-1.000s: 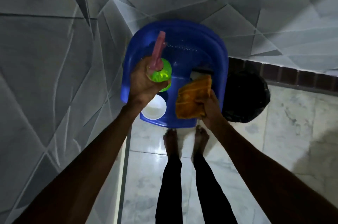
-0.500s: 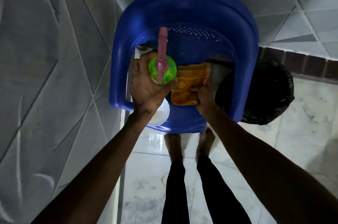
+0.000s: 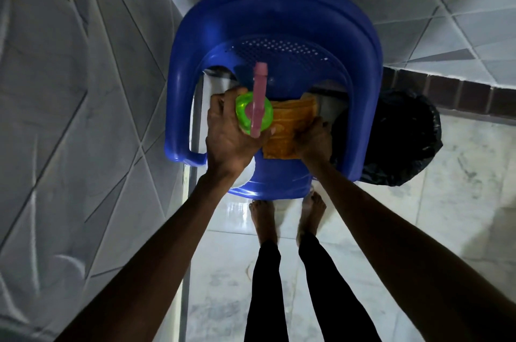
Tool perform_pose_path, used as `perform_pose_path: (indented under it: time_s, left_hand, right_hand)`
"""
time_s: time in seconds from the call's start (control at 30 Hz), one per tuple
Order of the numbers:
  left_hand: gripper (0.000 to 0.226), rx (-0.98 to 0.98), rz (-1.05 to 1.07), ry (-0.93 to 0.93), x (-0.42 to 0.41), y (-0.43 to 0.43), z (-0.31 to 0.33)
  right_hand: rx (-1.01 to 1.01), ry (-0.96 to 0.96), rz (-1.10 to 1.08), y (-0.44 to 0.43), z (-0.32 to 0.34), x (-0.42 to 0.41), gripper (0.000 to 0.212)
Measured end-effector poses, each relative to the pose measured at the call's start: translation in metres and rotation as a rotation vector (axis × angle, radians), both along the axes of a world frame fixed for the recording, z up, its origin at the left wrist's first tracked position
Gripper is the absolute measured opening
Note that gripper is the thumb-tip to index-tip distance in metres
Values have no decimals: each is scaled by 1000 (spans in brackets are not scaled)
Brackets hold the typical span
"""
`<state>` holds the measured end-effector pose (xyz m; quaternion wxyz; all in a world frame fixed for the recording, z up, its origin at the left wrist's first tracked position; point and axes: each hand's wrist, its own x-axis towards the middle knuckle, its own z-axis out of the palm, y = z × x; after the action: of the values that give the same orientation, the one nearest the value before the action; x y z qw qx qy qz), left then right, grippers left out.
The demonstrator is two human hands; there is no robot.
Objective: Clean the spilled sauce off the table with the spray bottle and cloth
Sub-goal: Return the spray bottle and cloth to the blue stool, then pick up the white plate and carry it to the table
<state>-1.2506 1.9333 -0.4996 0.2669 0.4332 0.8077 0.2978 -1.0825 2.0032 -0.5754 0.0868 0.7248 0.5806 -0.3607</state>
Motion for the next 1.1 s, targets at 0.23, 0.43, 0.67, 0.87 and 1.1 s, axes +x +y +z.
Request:
perform_pose_path:
  time_s: [0.23, 0.43, 0.67, 0.87, 1.1]
  left_hand:
    - [89, 17, -34, -18, 7, -5, 6]
    - [110, -16, -87, -78, 7, -16, 13]
    - [95, -129, -104, -127, -12, -31, 29]
    - [52, -413, -84, -46, -29, -58, -5]
    - [52, -548, -126, -32, -30, -80, -49]
  right_hand:
    - [-5, -33, 217, -6, 12, 13, 63]
    - [14, 187, 296, -12, 40, 17, 4]
    - [-88, 253, 232, -22, 52, 9, 20]
    - [-372, 374, 71, -56, -7, -2, 36]
    - [-306, 470, -95, -96, 0, -50, 25]
